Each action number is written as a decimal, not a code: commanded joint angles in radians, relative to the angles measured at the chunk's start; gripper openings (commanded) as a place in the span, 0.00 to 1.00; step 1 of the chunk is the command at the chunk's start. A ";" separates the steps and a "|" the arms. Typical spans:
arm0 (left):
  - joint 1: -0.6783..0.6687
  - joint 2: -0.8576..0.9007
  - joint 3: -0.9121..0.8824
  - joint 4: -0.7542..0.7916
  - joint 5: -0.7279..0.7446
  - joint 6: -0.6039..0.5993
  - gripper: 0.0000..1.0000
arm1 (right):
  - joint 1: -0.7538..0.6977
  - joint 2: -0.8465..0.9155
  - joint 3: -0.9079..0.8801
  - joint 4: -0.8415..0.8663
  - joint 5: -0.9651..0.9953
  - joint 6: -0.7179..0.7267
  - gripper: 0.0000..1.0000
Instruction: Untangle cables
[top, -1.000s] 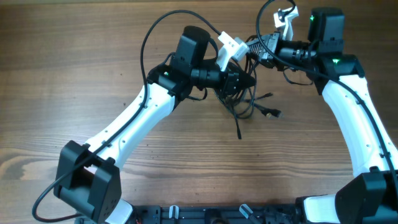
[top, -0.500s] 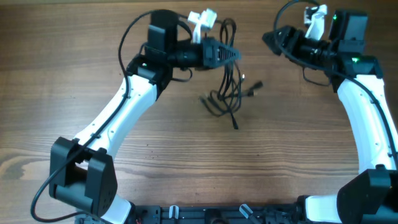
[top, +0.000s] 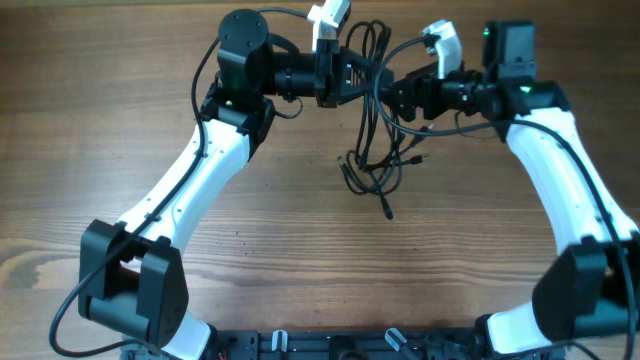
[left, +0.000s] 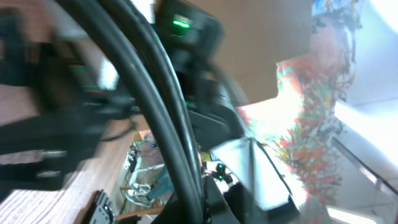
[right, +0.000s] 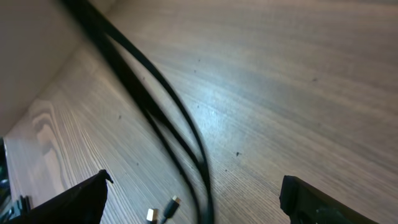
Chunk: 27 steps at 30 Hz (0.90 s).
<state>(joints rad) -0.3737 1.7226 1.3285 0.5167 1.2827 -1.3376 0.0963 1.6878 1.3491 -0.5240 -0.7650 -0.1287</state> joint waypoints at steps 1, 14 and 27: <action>0.025 -0.008 0.013 0.119 0.037 -0.154 0.04 | 0.027 0.066 0.017 0.012 -0.080 -0.032 0.90; 0.063 -0.008 0.013 0.364 0.037 -0.428 0.04 | 0.076 0.177 0.017 0.184 -0.046 0.220 0.25; 0.063 -0.007 -0.013 0.217 0.278 -0.024 0.04 | -0.079 0.137 0.018 0.446 -0.104 0.630 0.04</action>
<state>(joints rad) -0.3138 1.7245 1.3285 0.7521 1.4719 -1.5021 0.0849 1.8439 1.3525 -0.1162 -0.9073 0.3328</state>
